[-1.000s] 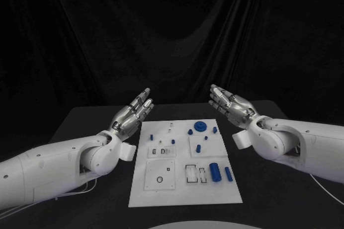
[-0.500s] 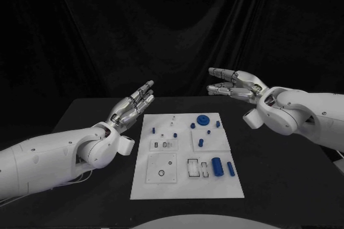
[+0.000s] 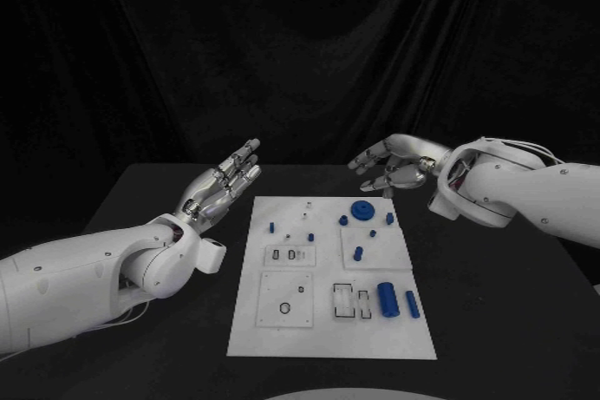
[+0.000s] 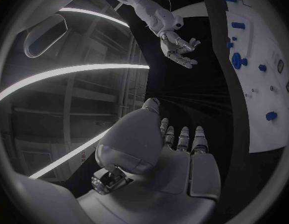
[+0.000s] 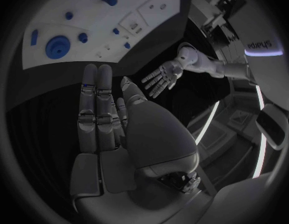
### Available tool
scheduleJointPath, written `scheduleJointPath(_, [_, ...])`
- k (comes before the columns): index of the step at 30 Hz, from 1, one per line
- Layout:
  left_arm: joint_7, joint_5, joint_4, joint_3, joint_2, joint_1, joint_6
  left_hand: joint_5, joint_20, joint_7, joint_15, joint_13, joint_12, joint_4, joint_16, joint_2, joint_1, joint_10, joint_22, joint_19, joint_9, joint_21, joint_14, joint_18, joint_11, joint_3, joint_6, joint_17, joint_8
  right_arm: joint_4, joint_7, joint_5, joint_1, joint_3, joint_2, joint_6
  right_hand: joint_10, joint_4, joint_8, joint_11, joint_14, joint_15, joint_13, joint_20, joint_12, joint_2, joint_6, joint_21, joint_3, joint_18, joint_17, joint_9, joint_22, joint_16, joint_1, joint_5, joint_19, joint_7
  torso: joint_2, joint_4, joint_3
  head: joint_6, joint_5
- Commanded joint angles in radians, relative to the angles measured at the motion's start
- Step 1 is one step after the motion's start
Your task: Assemble the parts on the task board
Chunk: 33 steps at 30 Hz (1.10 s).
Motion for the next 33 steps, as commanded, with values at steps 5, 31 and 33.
scheduleJointPath(5, [0.16,-0.01,-0.007,0.001,0.002,0.007,0.032,0.007,0.02,0.006,0.016,-0.002,-0.003,-0.003,-0.004,0.001,0.017,0.0,-0.002,-0.001,0.0,-0.006,0.0,0.011,0.007,0.009,0.0,-0.001,0.003,-0.017,-0.168,-0.457,0.0,0.001,0.032,0.043,0.087,-0.021,-0.021,-0.012,-0.016,-0.029,-0.004,-0.019,-0.042,-0.036,0.064,0.174,0.072,-0.003,0.518,-0.004,0.157,0.584,-0.032,-0.011,0.007,-0.007,0.06,0.0345,-0.013,0.027,-0.029])
scheduleJointPath(31, [0.154,-0.01,-0.021,0.001,0.003,0.007,0.077,0.001,0.04,0.008,0.036,-0.002,-0.003,0.001,-0.004,0.008,0.019,0.0,-0.002,-0.001,0.001,-0.006,0.0,0.016,0.01,0.015,0.004,-0.001,0.004,-0.056,-0.185,-0.618,-0.068,0.001,0.084,0.09,0.142,-0.022,-0.022,-0.027,0.019,-0.039,0.018,-0.022,-0.023,-0.149,0.161,0.438,0.284,0.002,0.74,0.041,0.443,0.832,-0.111,-0.039,-0.135,0.031,0.096,0.0629,-0.0199,0.056,-0.06])
scheduleJointPath(33, [0.154,-0.01,-0.021,0.001,0.003,0.007,0.078,0.002,0.04,0.009,0.036,-0.002,-0.003,0.001,-0.004,0.009,0.019,0.0,-0.002,-0.001,0.001,-0.006,0.0,0.016,0.01,0.015,0.006,-0.001,0.004,-0.059,-0.181,-0.621,-0.072,0.001,0.085,0.088,0.141,-0.019,-0.023,-0.026,0.02,-0.039,0.019,-0.022,-0.021,-0.151,0.158,0.439,0.284,0.002,0.741,0.04,0.446,0.833,-0.115,-0.043,-0.135,0.031,0.092,0.0632,-0.0211,0.054,-0.059])
